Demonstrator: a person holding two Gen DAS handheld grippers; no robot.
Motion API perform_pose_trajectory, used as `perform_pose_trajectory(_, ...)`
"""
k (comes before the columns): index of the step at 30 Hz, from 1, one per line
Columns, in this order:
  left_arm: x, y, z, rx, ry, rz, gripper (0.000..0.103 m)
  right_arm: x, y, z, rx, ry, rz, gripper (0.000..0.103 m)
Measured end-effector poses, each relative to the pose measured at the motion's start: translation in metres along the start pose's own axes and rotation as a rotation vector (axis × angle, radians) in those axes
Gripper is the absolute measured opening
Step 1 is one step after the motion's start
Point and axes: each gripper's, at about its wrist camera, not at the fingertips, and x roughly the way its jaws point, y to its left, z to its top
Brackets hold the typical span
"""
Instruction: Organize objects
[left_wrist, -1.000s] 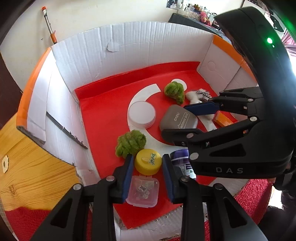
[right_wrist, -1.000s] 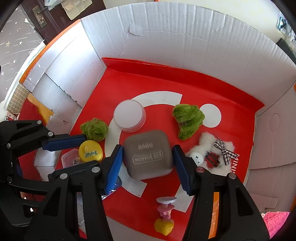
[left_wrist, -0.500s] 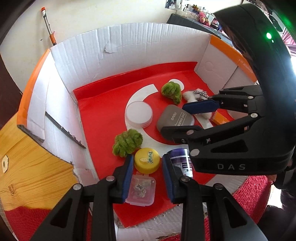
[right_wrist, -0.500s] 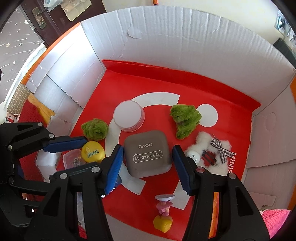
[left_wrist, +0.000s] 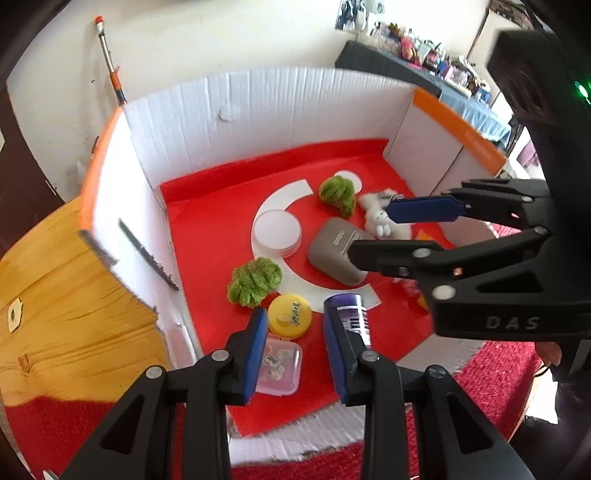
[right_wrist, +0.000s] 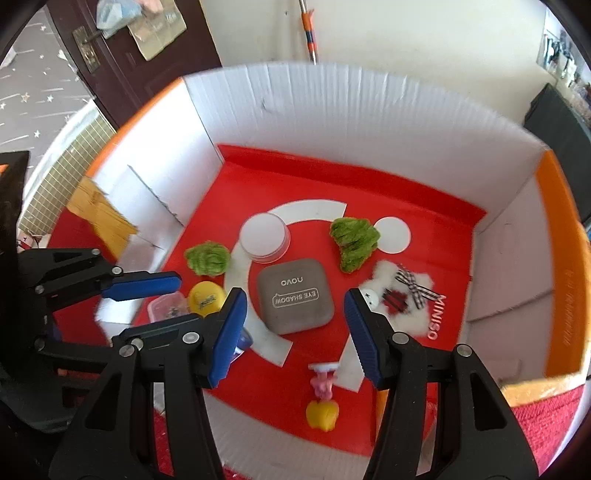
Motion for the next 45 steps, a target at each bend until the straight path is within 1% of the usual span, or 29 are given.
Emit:
perform_pose_trajectory(2, -0.008, -0.003, -0.002, -0.008, -0.030, 0.000, 0.034, -0.012, 0.002, -0.001, -0.001, -0.028, 0.002, 0.054)
perform_pose_trajectory(3, -0.013, -0.003, -0.004, -0.010, -0.043, 0.002, 0.037, -0.017, 0.001, -0.001, -0.002, -0.043, 0.000, 0.054)
perform_pose_trajectory(4, -0.019, -0.004, -0.006, -0.014, -0.060, 0.003, 0.038, -0.027, 0.000, -0.004, -0.003, -0.065, -0.007, 0.056)
perform_pose_trajectory(5, -0.024, -0.005, -0.008, -0.018, -0.078, 0.004, 0.039, -0.040, 0.015, -0.013, -0.003, -0.080, -0.012, 0.057)
perform_pose_trajectory(8, -0.031, -0.013, -0.011, -0.022, -0.123, 0.007, 0.040, -0.055, 0.016, -0.023, -0.009, -0.132, -0.032, 0.059)
perform_pose_trajectory(11, -0.042, -0.017, -0.017, -0.031, -0.167, 0.011, 0.047, -0.070, 0.016, -0.030, -0.004, -0.179, -0.046, 0.059)
perform_pose_trajectory(12, -0.044, -0.019, -0.017, -0.037, -0.178, 0.008, 0.048, -0.075, 0.016, -0.032, -0.004, -0.193, -0.048, 0.059)
perform_pose_trajectory(14, -0.047, -0.022, -0.019, -0.051, -0.201, 0.006, 0.049, -0.083, 0.017, -0.038, -0.006, -0.224, -0.063, 0.062)
perform_pose_trajectory(15, -0.048, -0.025, -0.021, -0.054, -0.214, 0.011, 0.052, -0.090, 0.017, -0.043, -0.007, -0.246, -0.076, 0.065)
perform_pose_trajectory(18, -0.055, -0.031, -0.026, -0.059, -0.253, 0.033, 0.059, -0.103, 0.017, -0.052, -0.006, -0.290, -0.100, 0.067)
perform_pose_trajectory(22, -0.060, -0.036, -0.036, -0.085, -0.295, 0.042, 0.067, -0.111, 0.014, -0.067, 0.009, -0.334, -0.115, 0.074)
perform_pose_trajectory(24, -0.062, -0.038, -0.040, -0.100, -0.316, 0.056, 0.072, -0.110, 0.013, -0.073, 0.010, -0.351, -0.134, 0.077)
perform_pose_trajectory(25, -0.063, -0.039, -0.042, -0.107, -0.330, 0.067, 0.073, -0.109, 0.012, -0.076, 0.012, -0.361, -0.148, 0.079)
perform_pose_trajectory(27, -0.063, -0.040, -0.046, -0.117, -0.345, 0.078, 0.076, -0.104, 0.011, -0.082, 0.009, -0.384, -0.182, 0.080)
perform_pose_trajectory(29, -0.062, -0.040, -0.050, -0.129, -0.364, 0.100, 0.078, -0.098, 0.010, -0.086, 0.006, -0.400, -0.212, 0.083)
perform_pose_trajectory(30, -0.062, -0.041, -0.051, -0.133, -0.376, 0.109, 0.081, -0.094, 0.010, -0.089, 0.010, -0.408, -0.230, 0.085)
perform_pose_trajectory(32, -0.059, -0.042, -0.055, -0.145, -0.403, 0.141, 0.085, -0.084, 0.009, -0.093, 0.013, -0.432, -0.238, 0.085)
perform_pose_trajectory(35, -0.055, -0.045, -0.059, -0.154, -0.456, 0.201, 0.088, -0.073, 0.007, -0.099, 0.026, -0.461, -0.250, 0.085)
perform_pose_trajectory(37, -0.050, -0.045, -0.062, -0.165, -0.480, 0.227, 0.091, -0.065, 0.005, -0.101, 0.035, -0.481, -0.250, 0.085)
perform_pose_trajectory(42, -0.036, -0.039, -0.063, -0.202, -0.490, 0.237, 0.095, -0.047, -0.004, -0.104, 0.077, -0.511, -0.262, 0.086)
perform_pose_trajectory(45, -0.029, -0.038, -0.064, -0.205, -0.504, 0.264, 0.095, -0.039, -0.008, -0.103, 0.093, -0.518, -0.275, 0.086)
